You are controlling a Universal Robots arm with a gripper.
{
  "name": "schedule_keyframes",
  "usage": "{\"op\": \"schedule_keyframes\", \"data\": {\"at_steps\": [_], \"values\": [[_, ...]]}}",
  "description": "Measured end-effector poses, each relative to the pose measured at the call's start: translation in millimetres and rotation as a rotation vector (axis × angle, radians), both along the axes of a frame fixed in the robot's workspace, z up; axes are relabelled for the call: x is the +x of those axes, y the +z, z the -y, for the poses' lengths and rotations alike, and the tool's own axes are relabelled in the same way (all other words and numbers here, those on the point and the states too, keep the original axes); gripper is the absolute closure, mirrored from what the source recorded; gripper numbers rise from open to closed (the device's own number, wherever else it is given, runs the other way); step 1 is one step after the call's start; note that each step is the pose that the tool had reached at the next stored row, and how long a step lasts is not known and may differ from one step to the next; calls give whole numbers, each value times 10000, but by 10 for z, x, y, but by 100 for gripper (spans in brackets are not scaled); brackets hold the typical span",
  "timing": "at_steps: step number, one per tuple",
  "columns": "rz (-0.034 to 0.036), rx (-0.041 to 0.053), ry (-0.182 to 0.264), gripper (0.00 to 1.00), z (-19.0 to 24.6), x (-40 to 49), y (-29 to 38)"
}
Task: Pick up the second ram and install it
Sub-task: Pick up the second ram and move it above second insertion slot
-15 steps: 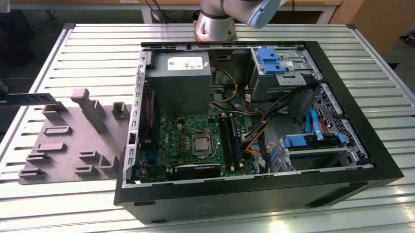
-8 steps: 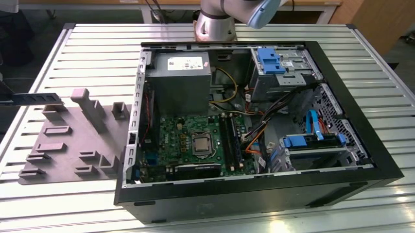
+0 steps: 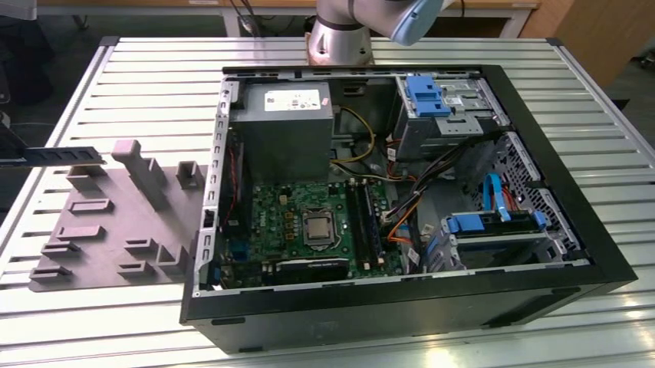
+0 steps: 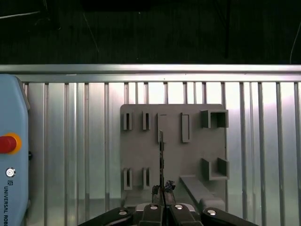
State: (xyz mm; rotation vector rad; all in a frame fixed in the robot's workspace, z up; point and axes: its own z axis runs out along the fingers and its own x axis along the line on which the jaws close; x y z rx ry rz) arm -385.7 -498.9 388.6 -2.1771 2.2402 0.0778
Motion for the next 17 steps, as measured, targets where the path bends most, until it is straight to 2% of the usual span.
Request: {"op": "schedule_keyframes", "data": {"at_steps": [17], "values": [[0,68,0,88,0,111,0]]}}
